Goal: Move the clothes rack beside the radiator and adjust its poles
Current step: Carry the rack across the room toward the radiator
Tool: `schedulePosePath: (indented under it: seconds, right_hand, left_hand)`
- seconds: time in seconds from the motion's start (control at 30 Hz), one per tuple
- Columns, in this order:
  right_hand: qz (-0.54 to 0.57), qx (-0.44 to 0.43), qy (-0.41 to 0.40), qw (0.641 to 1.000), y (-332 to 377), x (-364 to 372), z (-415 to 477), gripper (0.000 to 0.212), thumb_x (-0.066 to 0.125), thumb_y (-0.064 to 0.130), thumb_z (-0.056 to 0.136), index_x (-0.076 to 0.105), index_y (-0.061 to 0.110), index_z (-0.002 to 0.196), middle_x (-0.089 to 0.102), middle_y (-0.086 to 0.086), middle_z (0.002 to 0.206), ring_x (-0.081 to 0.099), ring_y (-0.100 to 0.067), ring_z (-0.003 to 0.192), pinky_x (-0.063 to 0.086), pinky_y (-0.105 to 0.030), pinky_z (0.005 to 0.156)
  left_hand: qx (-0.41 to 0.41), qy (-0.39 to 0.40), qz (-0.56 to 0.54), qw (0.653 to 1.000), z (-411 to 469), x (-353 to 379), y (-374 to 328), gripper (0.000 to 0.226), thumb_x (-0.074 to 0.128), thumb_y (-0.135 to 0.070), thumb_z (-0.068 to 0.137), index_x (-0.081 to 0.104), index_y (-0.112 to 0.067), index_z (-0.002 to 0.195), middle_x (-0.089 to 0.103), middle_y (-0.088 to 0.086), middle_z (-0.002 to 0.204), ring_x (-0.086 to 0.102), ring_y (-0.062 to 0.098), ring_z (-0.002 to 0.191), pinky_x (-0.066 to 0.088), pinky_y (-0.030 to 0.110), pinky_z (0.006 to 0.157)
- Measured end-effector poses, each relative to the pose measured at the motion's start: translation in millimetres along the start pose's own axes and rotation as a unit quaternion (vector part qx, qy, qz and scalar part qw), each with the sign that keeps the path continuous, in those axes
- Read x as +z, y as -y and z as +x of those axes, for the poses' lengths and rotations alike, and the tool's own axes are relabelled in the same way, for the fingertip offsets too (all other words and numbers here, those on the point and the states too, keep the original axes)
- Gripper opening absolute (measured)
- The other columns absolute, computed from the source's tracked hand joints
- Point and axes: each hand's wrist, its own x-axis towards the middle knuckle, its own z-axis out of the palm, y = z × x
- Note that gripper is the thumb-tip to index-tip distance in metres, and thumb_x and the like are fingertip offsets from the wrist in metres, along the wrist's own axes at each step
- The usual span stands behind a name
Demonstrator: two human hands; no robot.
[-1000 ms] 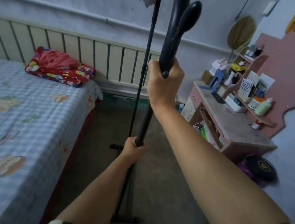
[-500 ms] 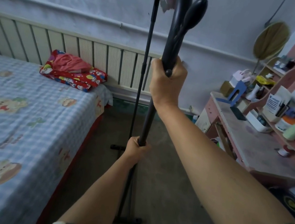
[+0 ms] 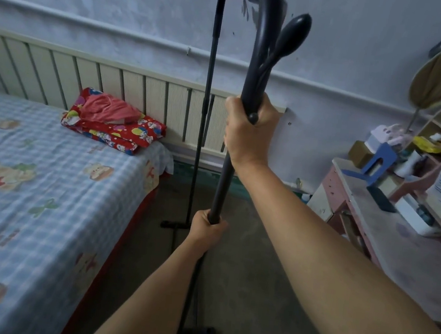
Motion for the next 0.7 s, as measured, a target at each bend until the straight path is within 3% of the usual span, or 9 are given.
schedulePosePath:
  seconds: [0.23, 0.7]
  right_hand:
    - [0.018, 0.004, 0.028, 0.999, -38.1, -11.4, 55.9, 0.027, 0.055, -0.003, 0.085, 0.044, 0.012, 0.066, 0.040, -0.005, 0.050, 0.037, -0.021, 0.040, 0.035, -0.031, 0.043]
    - [0.072, 0.038, 0.113, 0.990, -113.3, -72.9, 177.4, 0.020, 0.053, -0.005, 0.086, 0.045, 0.007, 0.072, 0.038, -0.006, 0.055, 0.033, -0.020, 0.044, 0.031, -0.026, 0.044]
  left_hand:
    - [-0.011, -0.027, 0.002, 1.000, 65.0, 24.1, -6.5, 0.025, 0.063, -0.001, 0.079, 0.047, -0.011, 0.062, 0.050, 0.013, 0.066, 0.046, 0.014, 0.052, 0.039, 0.016, 0.042]
    - [-0.018, -0.098, -0.013, 0.995, 180.2, 116.9, -33.1, 0.026, 0.063, 0.000, 0.080, 0.047, -0.010, 0.062, 0.048, 0.009, 0.061, 0.043, 0.013, 0.049, 0.037, 0.016, 0.039]
